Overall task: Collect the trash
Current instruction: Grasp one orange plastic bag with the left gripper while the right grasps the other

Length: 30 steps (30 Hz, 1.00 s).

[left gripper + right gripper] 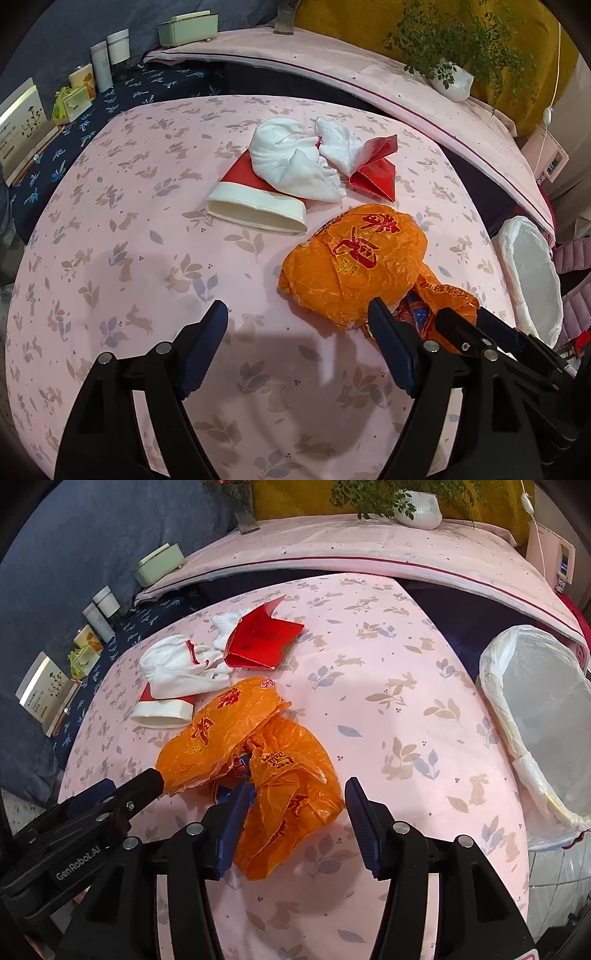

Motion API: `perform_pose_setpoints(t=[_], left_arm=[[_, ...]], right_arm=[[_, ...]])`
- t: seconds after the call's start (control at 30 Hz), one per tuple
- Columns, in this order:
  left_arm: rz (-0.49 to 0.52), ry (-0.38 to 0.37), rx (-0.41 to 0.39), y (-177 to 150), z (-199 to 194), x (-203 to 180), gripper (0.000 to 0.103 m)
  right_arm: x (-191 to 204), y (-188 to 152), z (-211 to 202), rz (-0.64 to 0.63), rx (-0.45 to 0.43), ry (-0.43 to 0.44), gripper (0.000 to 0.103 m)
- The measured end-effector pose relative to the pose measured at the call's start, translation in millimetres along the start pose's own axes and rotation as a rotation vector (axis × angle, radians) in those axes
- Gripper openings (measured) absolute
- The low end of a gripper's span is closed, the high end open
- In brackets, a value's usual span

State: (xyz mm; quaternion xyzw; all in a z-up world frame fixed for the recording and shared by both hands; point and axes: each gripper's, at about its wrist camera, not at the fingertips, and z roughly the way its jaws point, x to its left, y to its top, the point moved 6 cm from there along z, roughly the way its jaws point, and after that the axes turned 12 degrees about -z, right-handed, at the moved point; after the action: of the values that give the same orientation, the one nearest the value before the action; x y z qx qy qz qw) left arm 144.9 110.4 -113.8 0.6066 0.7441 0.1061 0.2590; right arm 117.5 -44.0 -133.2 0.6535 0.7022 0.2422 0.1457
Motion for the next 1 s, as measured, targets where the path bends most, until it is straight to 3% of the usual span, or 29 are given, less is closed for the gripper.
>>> perform_pose_setpoints(t=[0.2,0.43,0.63,0.8,0.87,0.9,1.0], left_arm=[[0.000,-0.010,0.018,0,8,-2,0.079],[0.006,-0.016,0.063,-3,28,-14,0.081],[-0.018,-0.029,0.108,-4,47,-20,0.078],[-0.017,-0.046,0.126,-7,52,-25,0.057],[0.002,-0.057,0.130,-8,50,-30,0.039],[0.012,-0.059,0.132,-9,50,-33,0.036],[0.036,-0.071,0.133,-13,47,-42,0.013]], right_arm=[[-4,-5,11,0.012,0.028,-0.004,0.054],[-10,-13,24,0.018,0.071,-0.002,0.037],[-11,-14,24,-0.005,0.062,-0.014,0.029],[-13,-15,24,-0.011,0.061,-0.015,0.026],[-13,-16,23,-0.012,0.062,-0.013,0.025],[-13,-16,23,-0.012,0.062,-0.011,0.024],[-14,-18,21,-0.007,0.064,0.000,0.021]])
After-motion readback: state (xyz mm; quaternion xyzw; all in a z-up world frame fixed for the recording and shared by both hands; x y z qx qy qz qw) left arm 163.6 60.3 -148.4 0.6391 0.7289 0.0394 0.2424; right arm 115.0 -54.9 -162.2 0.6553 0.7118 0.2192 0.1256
